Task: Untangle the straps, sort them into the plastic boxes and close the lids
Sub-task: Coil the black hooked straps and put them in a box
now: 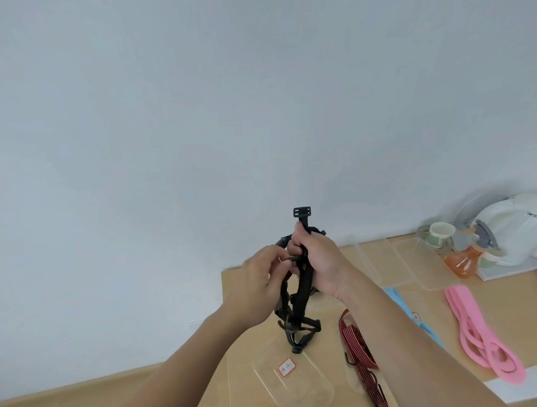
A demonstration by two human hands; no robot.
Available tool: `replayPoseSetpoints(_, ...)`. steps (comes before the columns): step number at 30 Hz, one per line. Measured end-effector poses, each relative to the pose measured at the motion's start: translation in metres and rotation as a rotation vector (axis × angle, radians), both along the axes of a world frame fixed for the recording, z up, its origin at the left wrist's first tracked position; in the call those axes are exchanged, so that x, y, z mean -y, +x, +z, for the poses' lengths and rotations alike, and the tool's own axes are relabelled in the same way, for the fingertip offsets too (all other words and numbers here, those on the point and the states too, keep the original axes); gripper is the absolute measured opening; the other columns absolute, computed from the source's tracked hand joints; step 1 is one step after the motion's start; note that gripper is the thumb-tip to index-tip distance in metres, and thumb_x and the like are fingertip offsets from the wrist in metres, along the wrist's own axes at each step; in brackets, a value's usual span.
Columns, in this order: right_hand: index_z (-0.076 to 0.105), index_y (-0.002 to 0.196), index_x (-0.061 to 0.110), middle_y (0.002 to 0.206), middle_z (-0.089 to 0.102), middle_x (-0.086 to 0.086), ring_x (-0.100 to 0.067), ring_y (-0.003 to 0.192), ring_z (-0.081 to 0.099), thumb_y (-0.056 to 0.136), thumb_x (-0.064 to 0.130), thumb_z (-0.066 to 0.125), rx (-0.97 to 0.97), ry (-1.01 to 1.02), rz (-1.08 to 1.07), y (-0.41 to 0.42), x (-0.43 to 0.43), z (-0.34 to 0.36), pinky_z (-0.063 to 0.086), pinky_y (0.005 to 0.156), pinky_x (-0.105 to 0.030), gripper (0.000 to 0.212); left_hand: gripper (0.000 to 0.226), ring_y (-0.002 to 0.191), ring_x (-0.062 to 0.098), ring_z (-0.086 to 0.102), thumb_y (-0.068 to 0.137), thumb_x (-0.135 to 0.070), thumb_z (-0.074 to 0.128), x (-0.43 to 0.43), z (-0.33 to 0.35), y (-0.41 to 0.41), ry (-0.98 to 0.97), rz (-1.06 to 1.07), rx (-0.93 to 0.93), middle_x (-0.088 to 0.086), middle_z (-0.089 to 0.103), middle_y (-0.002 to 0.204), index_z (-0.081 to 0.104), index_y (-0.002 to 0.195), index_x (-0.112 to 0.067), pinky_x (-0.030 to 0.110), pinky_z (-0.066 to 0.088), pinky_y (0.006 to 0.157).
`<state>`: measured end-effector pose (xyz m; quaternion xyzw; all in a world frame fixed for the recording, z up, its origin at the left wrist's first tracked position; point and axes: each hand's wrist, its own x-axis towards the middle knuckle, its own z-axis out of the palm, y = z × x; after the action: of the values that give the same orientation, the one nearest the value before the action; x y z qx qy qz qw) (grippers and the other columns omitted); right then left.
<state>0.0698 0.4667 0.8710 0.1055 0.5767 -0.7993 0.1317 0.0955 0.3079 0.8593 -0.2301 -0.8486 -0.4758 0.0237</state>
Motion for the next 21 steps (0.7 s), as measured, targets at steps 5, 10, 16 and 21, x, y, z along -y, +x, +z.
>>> replayPoseSetpoints(5, 0.049, 0.074, 0.015, 0.063, 0.047, -0.001, -0.014, 0.054, 0.042, 0.103, 0.042, 0.053, 0.042, 0.135, 0.114, 0.002, -0.018, -0.014, 0.032, 0.049, -0.025, 0.039, 0.014, 0.072, 0.008, 0.061, 0.1, -0.034, 0.049, 0.01, 0.002, -0.01, 0.08, 0.09, 0.077, -0.012, 0.064, 0.073, 0.053, 0.089, -0.042, 0.042, 0.05, 0.072)
replayPoseSetpoints(10, 0.063, 0.081, 0.009, 0.064, 0.06, -0.004, -0.022, 0.063, 0.06, 0.103, 0.035, 0.055, 0.02, 0.343, 0.18, 0.006, -0.033, -0.026, 0.05, 0.067, -0.034, 0.035, 0.007, 0.078, 0.012, 0.061, 0.097, -0.04, 0.046, 0.021, -0.004, -0.013, -0.206, -0.079, 0.073, -0.018, 0.059, 0.078, 0.051, 0.093, -0.041, 0.046, 0.053, 0.076)
replayPoseSetpoints(16, 0.064, 0.087, 0.006, 0.069, 0.069, -0.013, -0.02, 0.065, 0.065, 0.103, 0.029, 0.056, -0.023, 0.525, 0.23, 0.015, -0.039, -0.032, 0.049, 0.071, -0.035, 0.029, 0.008, 0.069, 0.004, 0.049, 0.1, -0.026, 0.059, 0.019, -0.028, -0.002, -0.361, -0.254, 0.078, -0.016, 0.049, 0.074, 0.06, 0.094, -0.021, 0.02, 0.039, 0.065)
replayPoseSetpoints(21, 0.064, 0.085, 0.009, 0.068, 0.067, -0.007, -0.023, 0.064, 0.068, 0.099, 0.03, 0.064, -0.012, 0.545, 0.249, 0.021, -0.037, -0.037, 0.055, 0.073, -0.037, 0.025, 0.011, 0.066, 0.021, 0.049, 0.096, -0.036, 0.066, 0.01, -0.037, 0.003, -0.288, -0.23, 0.265, 0.012, 0.056, 0.071, 0.066, 0.091, -0.026, 0.03, 0.042, 0.063)
